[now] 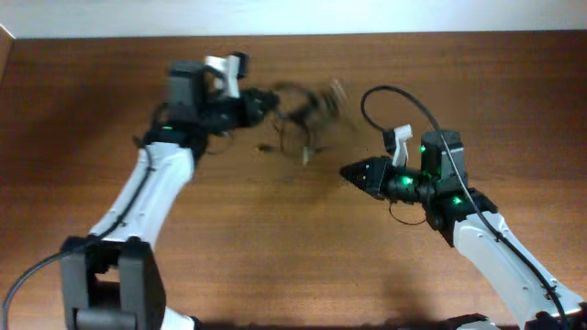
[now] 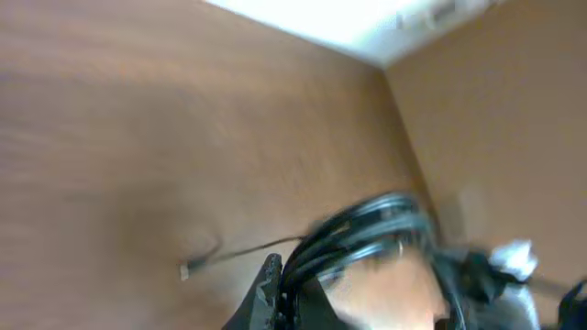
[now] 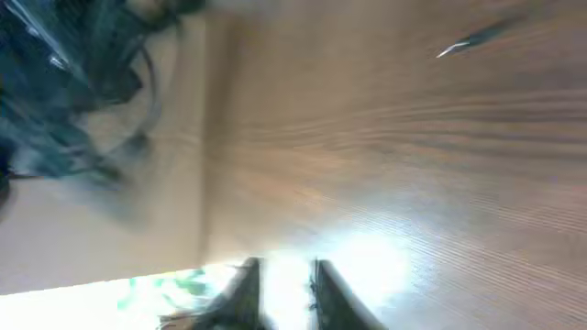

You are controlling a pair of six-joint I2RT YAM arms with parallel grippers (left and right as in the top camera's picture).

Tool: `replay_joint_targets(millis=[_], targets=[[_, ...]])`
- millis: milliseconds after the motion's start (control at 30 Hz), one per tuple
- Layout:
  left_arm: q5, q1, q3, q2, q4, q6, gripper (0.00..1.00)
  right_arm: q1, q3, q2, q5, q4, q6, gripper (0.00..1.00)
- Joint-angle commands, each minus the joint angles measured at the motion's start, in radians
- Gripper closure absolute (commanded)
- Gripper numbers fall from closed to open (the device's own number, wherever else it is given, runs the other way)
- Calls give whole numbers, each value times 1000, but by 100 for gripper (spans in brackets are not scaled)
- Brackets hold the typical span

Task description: Untangle cables

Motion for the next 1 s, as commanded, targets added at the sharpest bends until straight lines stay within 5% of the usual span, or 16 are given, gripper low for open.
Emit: replay_joint_targets(millis=[0,167,367,467,500,567,800,900,967], targets=[[131,76,18,10,-1,28,100,1,-6,-11,73,1,-77,59],[216,62,18,10,-50,115,100,1,-6,-11,59,5,-42,38],[158,56,18,10,-229,-168,100,1,-6,-11,42,-9,-15,28],[22,30,18,10,-403,-194,98,1,-6,-11,43,-14,-15,27],[-18,16,18,10,-435,-193,82,1,-6,-11,45,-14,-15,27],[-253,-36,18,10,-477,-192,1,1,-6,-11,45,-23,-15,27],[-838,-53,18,10,-637,-193,1,1,-6,-11,46,-74,-16,26],[-780,-59,18,10,-681,-192,1,1,-6,-11,48,-74,-16,25],[-617,-70,18,10,-692,-193,1,1,-6,-11,58,-75,-16,25]])
